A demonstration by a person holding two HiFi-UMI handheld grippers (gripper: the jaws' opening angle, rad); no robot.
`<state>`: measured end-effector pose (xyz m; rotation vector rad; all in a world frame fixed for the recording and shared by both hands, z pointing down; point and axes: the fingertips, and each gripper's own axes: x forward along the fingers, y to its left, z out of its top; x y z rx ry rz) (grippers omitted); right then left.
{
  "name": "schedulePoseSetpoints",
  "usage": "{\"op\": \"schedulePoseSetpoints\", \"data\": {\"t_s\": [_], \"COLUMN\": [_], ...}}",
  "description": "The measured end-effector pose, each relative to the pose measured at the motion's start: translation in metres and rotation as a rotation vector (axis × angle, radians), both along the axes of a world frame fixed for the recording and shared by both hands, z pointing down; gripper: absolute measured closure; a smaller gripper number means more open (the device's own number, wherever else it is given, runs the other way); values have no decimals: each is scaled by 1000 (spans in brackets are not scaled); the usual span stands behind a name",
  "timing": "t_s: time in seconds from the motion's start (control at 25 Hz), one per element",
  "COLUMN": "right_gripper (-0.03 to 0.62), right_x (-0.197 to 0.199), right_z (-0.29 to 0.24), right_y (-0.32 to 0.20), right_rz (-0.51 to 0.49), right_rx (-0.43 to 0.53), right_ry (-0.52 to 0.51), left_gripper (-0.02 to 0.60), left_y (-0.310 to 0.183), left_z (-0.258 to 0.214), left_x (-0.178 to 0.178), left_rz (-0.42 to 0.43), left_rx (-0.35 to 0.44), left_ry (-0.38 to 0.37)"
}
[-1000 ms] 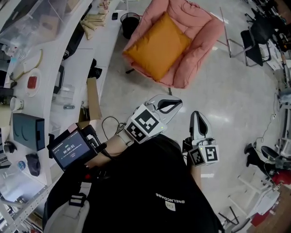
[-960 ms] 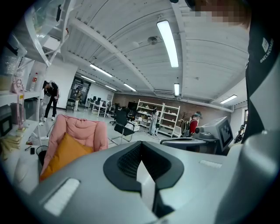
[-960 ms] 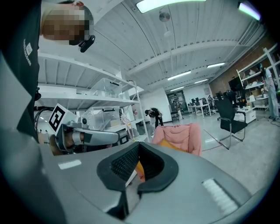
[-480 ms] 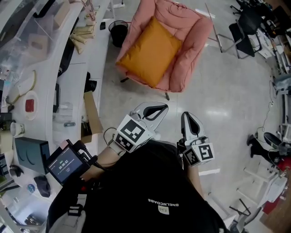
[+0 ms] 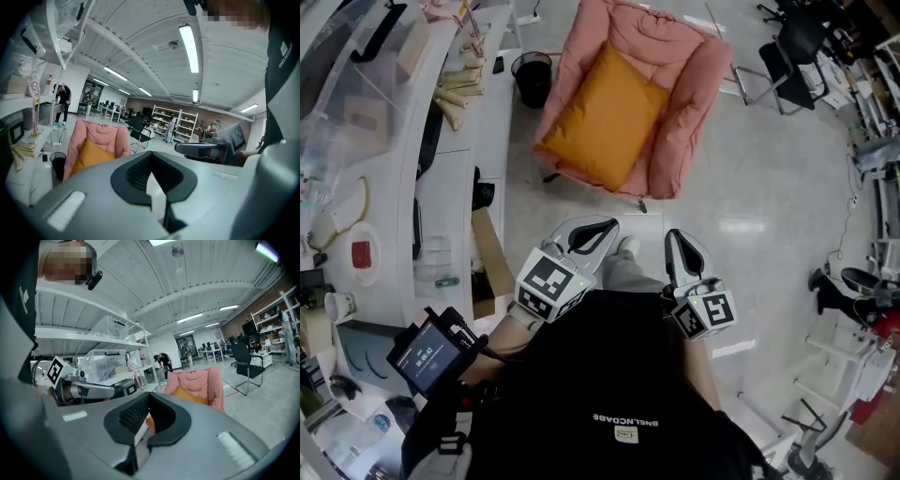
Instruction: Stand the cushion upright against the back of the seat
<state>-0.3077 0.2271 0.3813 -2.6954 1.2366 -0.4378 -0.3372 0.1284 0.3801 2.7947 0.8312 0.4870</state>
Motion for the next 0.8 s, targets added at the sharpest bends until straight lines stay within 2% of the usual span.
{"op": "schedulePoseSetpoints", "data": {"t_s": [0.32, 0.6, 0.8], "right_gripper": [586, 585, 580], "right_x": [53, 139, 211], "right_z": [19, 36, 38], "right_y": [-19, -38, -44], "right_rz": [-79, -222, -286], "right_rx": [-10, -35, -36], "right_ry": [-32, -20, -37], "left_gripper": [568, 568, 568], "left_y": [-24, -48, -61], "left_z": [12, 30, 31], "left_x": [40, 95, 142], "left_rz": [-99, -228, -341], "left_rx": [4, 36, 22], "left_ry": [-22, -55, -92]}}
